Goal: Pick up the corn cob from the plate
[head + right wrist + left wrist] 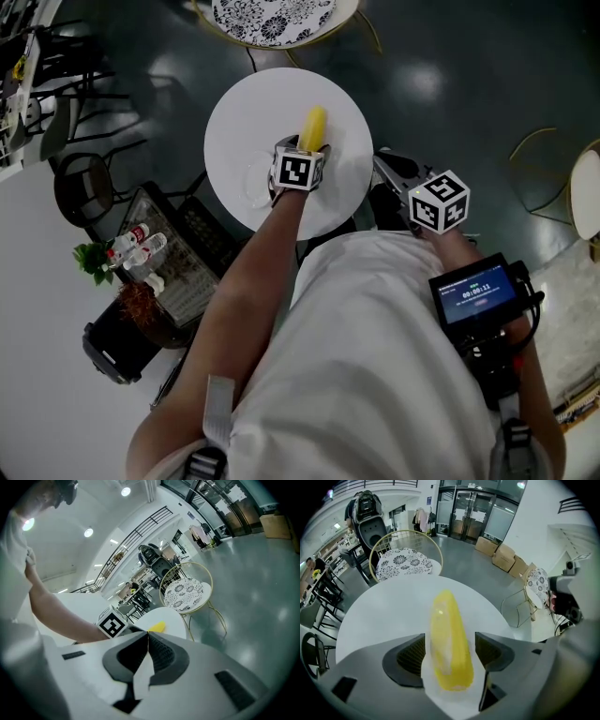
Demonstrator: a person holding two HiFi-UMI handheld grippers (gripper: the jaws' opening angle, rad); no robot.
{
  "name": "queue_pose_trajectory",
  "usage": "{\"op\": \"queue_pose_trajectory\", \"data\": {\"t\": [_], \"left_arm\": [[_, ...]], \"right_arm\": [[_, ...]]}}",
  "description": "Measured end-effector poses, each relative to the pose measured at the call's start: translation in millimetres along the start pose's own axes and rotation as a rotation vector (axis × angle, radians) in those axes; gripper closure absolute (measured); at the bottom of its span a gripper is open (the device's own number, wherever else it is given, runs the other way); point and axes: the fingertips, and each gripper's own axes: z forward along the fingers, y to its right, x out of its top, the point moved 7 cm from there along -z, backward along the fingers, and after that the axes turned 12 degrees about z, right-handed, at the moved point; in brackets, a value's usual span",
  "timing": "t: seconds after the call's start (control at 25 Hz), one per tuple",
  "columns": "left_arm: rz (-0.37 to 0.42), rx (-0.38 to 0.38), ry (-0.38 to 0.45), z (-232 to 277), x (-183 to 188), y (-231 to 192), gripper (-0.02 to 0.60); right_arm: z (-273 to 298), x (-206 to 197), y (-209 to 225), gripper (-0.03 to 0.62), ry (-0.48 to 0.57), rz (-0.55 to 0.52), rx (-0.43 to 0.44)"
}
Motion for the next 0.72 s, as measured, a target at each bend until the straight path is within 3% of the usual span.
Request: {"op": "queue_pose_trajectory", "data": {"t": [0.28,0.56,0.72], "left_arm": [[0.011,-0.006,0.065,-15.3,-1.3,4.4,0.267],[-0.052,0.031,0.136,-39.4,-10.1,0.4,0.272],[-0.118,0.080,0.218,-61.6,-15.2,-1.0,0.367]], "right_arm": [[1.7,-0.5,-2.1,0.585,-0.018,-0.016,0.011],[7.3,-2.7,-9.1,0.585,-0.058,-0.052,0.042],[15.4,3.5,-16.2,0.585,-0.078,-0.074,0.068]]}}
